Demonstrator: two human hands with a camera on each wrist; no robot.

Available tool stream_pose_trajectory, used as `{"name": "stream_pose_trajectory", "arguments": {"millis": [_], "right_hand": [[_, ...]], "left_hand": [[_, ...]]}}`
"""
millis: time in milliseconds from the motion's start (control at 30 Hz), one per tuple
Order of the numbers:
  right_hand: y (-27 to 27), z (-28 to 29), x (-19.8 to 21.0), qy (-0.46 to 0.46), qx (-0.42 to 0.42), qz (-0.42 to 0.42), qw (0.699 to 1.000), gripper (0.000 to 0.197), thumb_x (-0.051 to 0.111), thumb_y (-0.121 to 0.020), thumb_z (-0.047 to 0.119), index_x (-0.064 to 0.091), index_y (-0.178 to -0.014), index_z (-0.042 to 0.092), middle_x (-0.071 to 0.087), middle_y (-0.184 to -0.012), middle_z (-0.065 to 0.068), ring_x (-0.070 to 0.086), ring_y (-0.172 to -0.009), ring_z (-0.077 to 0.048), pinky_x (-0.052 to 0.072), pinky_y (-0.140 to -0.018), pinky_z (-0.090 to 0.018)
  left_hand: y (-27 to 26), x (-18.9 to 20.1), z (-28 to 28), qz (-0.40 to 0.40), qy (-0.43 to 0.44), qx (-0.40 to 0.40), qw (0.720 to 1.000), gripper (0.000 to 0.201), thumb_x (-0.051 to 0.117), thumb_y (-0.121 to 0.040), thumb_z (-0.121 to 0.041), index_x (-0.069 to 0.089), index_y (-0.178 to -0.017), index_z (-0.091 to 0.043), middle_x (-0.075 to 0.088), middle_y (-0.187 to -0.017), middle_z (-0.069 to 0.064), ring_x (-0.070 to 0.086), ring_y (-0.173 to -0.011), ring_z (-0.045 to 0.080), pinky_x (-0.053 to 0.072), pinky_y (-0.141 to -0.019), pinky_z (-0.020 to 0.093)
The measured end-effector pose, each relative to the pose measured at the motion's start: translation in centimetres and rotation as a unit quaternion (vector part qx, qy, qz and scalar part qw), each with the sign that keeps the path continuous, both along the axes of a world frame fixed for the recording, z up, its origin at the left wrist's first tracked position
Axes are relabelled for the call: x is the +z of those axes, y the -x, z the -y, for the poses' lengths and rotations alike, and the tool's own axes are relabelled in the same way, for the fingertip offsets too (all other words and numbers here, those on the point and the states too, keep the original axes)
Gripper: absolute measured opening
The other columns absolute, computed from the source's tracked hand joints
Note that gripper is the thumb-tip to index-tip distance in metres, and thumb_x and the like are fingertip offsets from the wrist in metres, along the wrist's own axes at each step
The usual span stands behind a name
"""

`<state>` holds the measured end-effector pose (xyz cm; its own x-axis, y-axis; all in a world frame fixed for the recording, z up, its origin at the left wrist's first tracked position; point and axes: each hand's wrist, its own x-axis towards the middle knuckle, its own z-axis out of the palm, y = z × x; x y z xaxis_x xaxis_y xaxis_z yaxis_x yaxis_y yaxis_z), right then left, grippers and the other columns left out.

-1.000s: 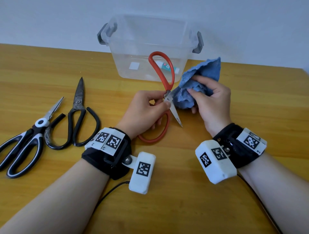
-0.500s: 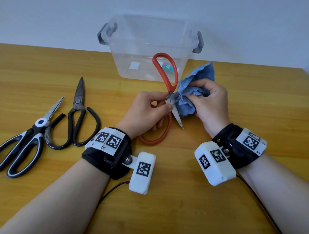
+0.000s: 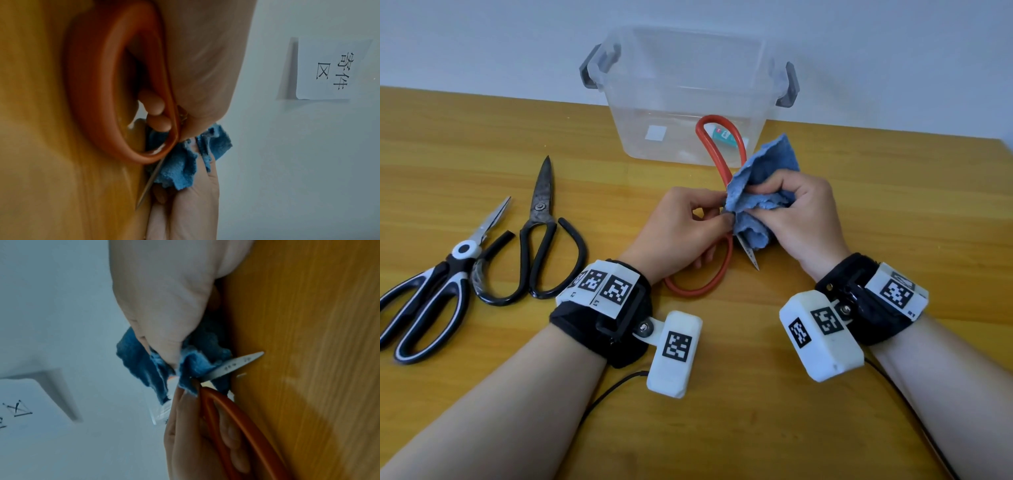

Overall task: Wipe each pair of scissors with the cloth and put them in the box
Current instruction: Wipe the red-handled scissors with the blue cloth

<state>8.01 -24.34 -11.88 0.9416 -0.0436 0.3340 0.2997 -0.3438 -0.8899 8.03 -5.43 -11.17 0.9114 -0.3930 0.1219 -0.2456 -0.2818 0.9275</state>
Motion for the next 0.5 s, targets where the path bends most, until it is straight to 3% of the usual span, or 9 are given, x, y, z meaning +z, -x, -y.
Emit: {"name": "stream_pose_trajectory", "arguments": {"millis": [67, 133, 200, 267, 333, 400, 500], "right_hand": [[-0.3, 0.1, 0.0, -0.011, -0.032, 0.012, 0.999, 0.025, 0.085, -0.078, 0.006, 0.070, -0.077, 0.025, 0.075, -0.083, 0.006, 0.072, -0.083, -0.012, 0.059, -0.072, -0.030], [-0.4, 0.4, 0.0, -0.028, -0.080, 0.031, 0.996, 0.026, 0.084, -0.078, 0.006, 0.067, -0.075, 0.025, 0.074, -0.086, -0.001, 0.073, -0.086, -0.017, 0.061, -0.078, -0.037], [-0.4, 0.5, -0.1, -0.036, -0.079, 0.028, 0.996, 0.026, 0.085, -0.077, 0.007, 0.068, -0.075, 0.027, 0.074, -0.084, 0.005, 0.073, -0.085, -0.012, 0.061, -0.078, -0.035], [0.0, 0.1, 0.0, -0.023, -0.028, 0.004, 0.999, 0.023, 0.087, -0.076, 0.009, 0.071, -0.077, 0.026, 0.074, -0.082, 0.011, 0.072, -0.082, -0.007, 0.058, -0.074, -0.025], [0.3, -0.4, 0.1, -0.015, -0.002, -0.003, 1.000, 0.019, 0.088, -0.076, 0.011, 0.073, -0.078, 0.022, 0.076, -0.083, 0.008, 0.072, -0.081, -0.007, 0.057, -0.073, -0.022], [0.1, -0.4, 0.1, -0.026, -0.024, 0.004, 0.999, 0.019, 0.088, -0.076, 0.010, 0.072, -0.076, 0.020, 0.075, -0.083, 0.002, 0.071, -0.079, -0.008, 0.058, -0.072, -0.024], [-0.5, 0.2, -0.1, -0.070, -0.087, 0.013, 0.994, 0.019, 0.085, -0.078, 0.010, 0.068, -0.075, 0.019, 0.072, -0.080, 0.001, 0.070, -0.078, -0.011, 0.059, -0.072, -0.032]], "left_hand": [[0.0, -0.2, -0.1, -0.003, 0.003, 0.005, 1.000, 0.014, 0.062, -0.100, -0.013, 0.075, -0.103, -0.010, 0.052, -0.056, 0.007, 0.052, -0.046, 0.039, 0.046, -0.043, 0.031], [-0.1, -0.4, -0.1, -0.008, -0.003, 0.017, 1.000, 0.018, 0.064, -0.099, -0.015, 0.069, -0.092, 0.001, 0.052, -0.052, 0.005, 0.049, -0.042, 0.033, 0.045, -0.044, 0.030], [-0.1, -0.5, 0.0, -0.004, -0.006, 0.019, 1.000, 0.019, 0.065, -0.099, -0.015, 0.068, -0.090, 0.001, 0.052, -0.052, 0.007, 0.051, -0.042, 0.030, 0.045, -0.044, 0.031], [0.0, -0.1, 0.0, 0.003, 0.003, 0.009, 1.000, 0.012, 0.063, -0.099, -0.012, 0.075, -0.097, -0.010, 0.053, -0.055, 0.013, 0.054, -0.045, 0.039, 0.046, -0.043, 0.033], [0.1, 0.1, 0.0, 0.011, 0.009, 0.004, 1.000, 0.016, 0.061, -0.099, -0.010, 0.076, -0.100, -0.016, 0.054, -0.060, 0.022, 0.057, -0.050, 0.045, 0.048, -0.042, 0.033], [0.1, 0.1, 0.0, 0.016, 0.016, 0.001, 1.000, 0.016, 0.062, -0.100, -0.009, 0.076, -0.105, -0.013, 0.051, -0.064, 0.024, 0.057, -0.049, 0.042, 0.048, -0.042, 0.032], [0.0, -0.2, 0.1, 0.007, 0.015, 0.015, 1.000, 0.014, 0.065, -0.099, -0.012, 0.072, -0.100, -0.001, 0.046, -0.059, 0.011, 0.055, -0.047, 0.034, 0.047, -0.043, 0.031]]}}
